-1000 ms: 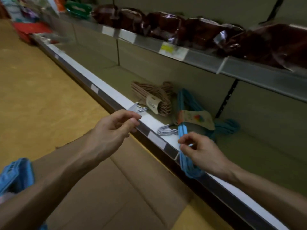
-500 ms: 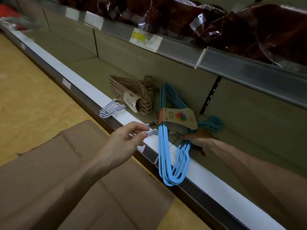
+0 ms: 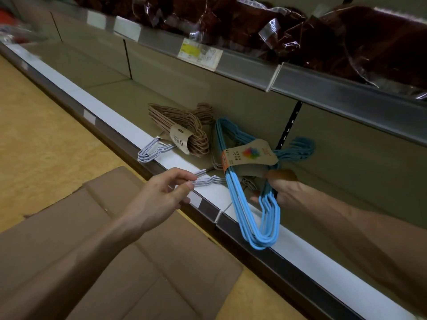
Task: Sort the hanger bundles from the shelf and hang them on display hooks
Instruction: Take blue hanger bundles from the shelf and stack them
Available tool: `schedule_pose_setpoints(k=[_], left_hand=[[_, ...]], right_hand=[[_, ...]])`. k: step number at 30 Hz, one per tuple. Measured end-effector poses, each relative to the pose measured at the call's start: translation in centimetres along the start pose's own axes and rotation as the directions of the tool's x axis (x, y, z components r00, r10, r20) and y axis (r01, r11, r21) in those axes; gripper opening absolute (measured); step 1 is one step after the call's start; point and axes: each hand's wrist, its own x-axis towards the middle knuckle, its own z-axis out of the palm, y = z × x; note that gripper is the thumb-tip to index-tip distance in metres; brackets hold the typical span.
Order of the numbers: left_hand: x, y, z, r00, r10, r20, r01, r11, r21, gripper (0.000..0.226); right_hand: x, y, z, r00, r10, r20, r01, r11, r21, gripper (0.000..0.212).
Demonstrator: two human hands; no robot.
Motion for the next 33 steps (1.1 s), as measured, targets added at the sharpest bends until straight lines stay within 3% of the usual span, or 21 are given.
schedule_pose_setpoints(k=[3,10,15,17,19,24,30,33], left_hand=[[-0.4,0.1,-0.9,1.000,0.001,-0.021,-0.001,1.000,-0.004,0.014],[-1.7,0.7,-3.9,0.997,-0.001,-0.083,0.002,1.000,0.003,0.013],[-3.1,1.1,-6.7,0.982,-0.014,-0.191,0.014,1.000,-0.006,0.015],[-3.8,1.1,-7.7,0.976,0.002,-0.219,-0.001,1.000,0.006,0.016],[-4.4,1.1,-8.6,0.969,0.013,-0.245,-0.011,1.000,0.009,0.016],[-5.5,1.2,-11.1,0.933,0.035,-0.359,-0.045,0.999,-0.020,0.021],[-6.4,1.4,-13.8,0.880,0.064,-0.471,-0.041,0.997,0.059,0.022],[-7.2,1.5,-14.7,0.869,0.118,-0.481,-0.029,0.982,0.187,0.017]], right_hand=[[-0.3,1.0,0.5,0.999,0.002,-0.037,0.002,0.994,0.109,0.023],[-2.2,3.2,2.5,0.995,-0.083,-0.047,0.093,0.953,0.290,0.021],[-4.2,3.6,4.8,0.960,-0.280,0.032,0.265,0.935,0.236,0.006],[-5.1,3.7,5.9,0.940,-0.328,0.096,0.302,0.929,0.215,0.013],[-5.9,3.9,7.3,0.917,-0.358,0.175,0.325,0.926,0.190,0.019],[-7.8,4.8,11.2,0.861,-0.375,0.343,0.361,0.926,0.107,0.010],[-11.0,5.9,16.7,0.759,-0.418,0.500,0.506,0.861,-0.048,0.019],[-13.3,6.5,19.7,0.707,-0.492,0.508,0.614,0.784,-0.095,0.023]])
